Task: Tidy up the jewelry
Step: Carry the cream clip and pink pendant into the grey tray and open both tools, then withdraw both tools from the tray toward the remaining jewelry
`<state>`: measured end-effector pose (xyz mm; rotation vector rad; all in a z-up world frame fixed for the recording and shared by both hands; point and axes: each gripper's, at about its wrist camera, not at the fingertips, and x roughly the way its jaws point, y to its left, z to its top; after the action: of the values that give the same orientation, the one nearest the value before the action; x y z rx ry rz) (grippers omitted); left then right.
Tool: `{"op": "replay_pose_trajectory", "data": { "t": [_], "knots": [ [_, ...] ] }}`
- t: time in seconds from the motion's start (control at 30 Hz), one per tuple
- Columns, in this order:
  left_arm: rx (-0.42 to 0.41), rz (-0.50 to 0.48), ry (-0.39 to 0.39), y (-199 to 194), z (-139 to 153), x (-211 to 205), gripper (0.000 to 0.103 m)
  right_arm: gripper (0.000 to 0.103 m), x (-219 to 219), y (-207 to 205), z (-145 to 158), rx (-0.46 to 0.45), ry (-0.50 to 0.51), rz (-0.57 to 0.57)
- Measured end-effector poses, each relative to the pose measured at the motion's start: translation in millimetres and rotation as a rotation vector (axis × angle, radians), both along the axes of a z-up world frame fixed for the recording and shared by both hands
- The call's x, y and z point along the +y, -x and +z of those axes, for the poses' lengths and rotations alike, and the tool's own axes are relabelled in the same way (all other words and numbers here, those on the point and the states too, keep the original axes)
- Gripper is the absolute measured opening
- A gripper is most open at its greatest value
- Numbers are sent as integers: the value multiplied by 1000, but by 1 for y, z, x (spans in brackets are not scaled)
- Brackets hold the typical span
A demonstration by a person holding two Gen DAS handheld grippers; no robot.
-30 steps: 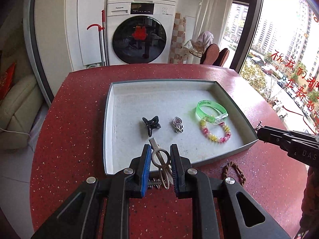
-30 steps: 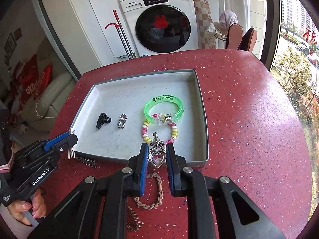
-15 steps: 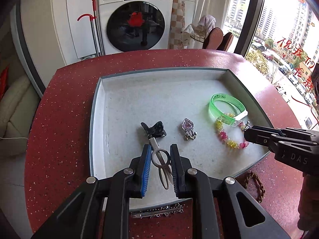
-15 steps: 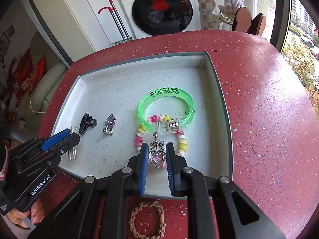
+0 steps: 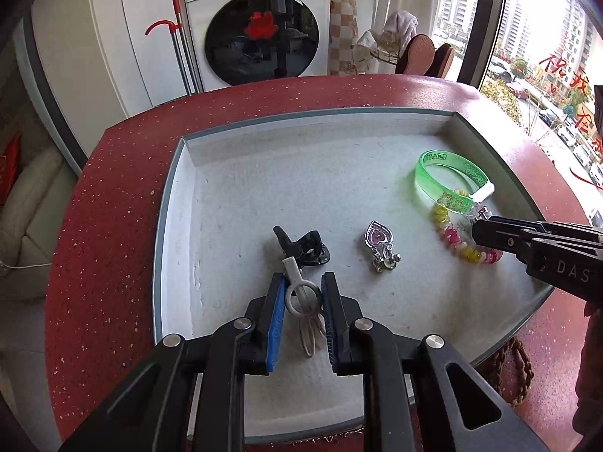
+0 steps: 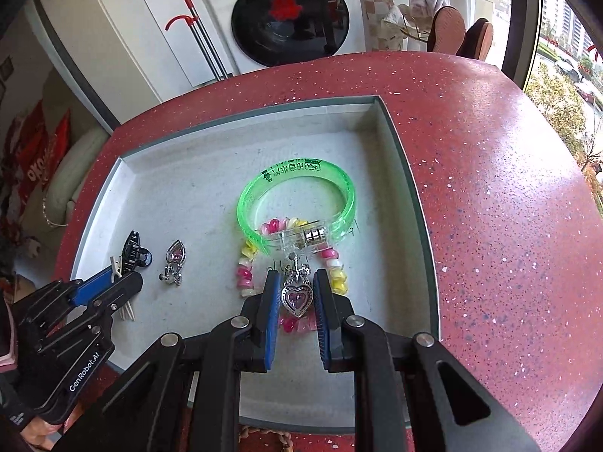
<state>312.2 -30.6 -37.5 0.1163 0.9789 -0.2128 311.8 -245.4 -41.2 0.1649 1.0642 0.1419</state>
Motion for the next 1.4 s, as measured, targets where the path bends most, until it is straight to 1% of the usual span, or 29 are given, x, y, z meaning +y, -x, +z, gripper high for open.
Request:
{"op": "replay_pose_trajectory", "data": {
  "t": [0.1, 0.17, 0.2, 0.23, 0.3, 0.37, 0.4, 0.47, 0.5, 0.53, 0.63, 0.67, 0.7, 0.73, 0.77, 0.83, 1.0, 1.1, 1.17, 1.27, 1.33, 1.4],
  "knots": [
    [-8, -1, -16, 0, -1, -3, 38, 20, 2, 2, 1, 0, 7, 1],
    [-18, -6, -35, 1, -1, -6, 38, 24, 2, 1, 2, 3, -5, 1],
    [-24, -6, -47, 1, 0, -7, 38, 31, 2, 2, 3, 1, -10, -2],
    [-32, -2, -59, 3, 0, -8, 38, 41, 3, 3, 3, -2, -11, -4],
    [-50, 0, -65, 3, 3, -8, 38, 48, 4, 3, 4, -8, -10, -1],
    [-59, -1, -56, 5, 5, -7, 38, 50, 5, 5, 7, -11, -16, 2],
    [-57, -1, -54, 5, 6, -7, 38, 54, 4, 7, 8, -14, -26, 1],
    [-55, 1, -53, 5, 7, -6, 38, 62, 3, 10, 13, -26, -55, 2],
    [-56, 3, -52, 5, 8, -6, 38, 70, 3, 12, 16, -34, -69, 3],
    [-62, 7, -52, 6, 9, -6, 38, 74, 3, 15, 19, -45, -82, 5],
    [-85, 16, -45, 8, 14, -5, 38, 74, 3, 21, 26, -67, -105, 3],
    [-88, 18, -40, 8, 15, -5, 40, 75, 2, 24, 29, -72, -112, 0],
    [-89, 19, -38, 8, 16, -5, 48, 77, 1, 26, 31, -76, -123, -4],
    [-92, 23, -38, 8, 17, -4, 80, 80, 0, 28, 33, -80, -131, -8],
    [-110, 36, -41, 10, 20, -4, 101, 80, -2, 30, 35, -85, -140, -13],
    [-152, 41, -39, 15, 27, -3, 102, 80, -4, 34, 38, -90, -152, -19],
    [-152, 46, -28, 19, 35, 0, 102, 82, -7, 47, 46, -97, -173, -22],
    [-149, 58, -10, 24, 40, 5, 103, 82, -8, 58, 51, -106, -157, -26],
    [-144, 69, 1, 28, 44, 9, 103, 87, -9, 66, 55, -118, -144, -30],
    [-137, 79, 28, 36, 49, 17, 103, 103, -7, 79, 61, -138, -120, -24],
    [-133, 68, 35, 42, 51, 20, 103, 103, -5, 87, 64, -150, -104, -21],
    [-132, 53, 16, 47, 53, 22, 103, 103, -1, 94, 66, -143, -96, -8]
  ]
}}
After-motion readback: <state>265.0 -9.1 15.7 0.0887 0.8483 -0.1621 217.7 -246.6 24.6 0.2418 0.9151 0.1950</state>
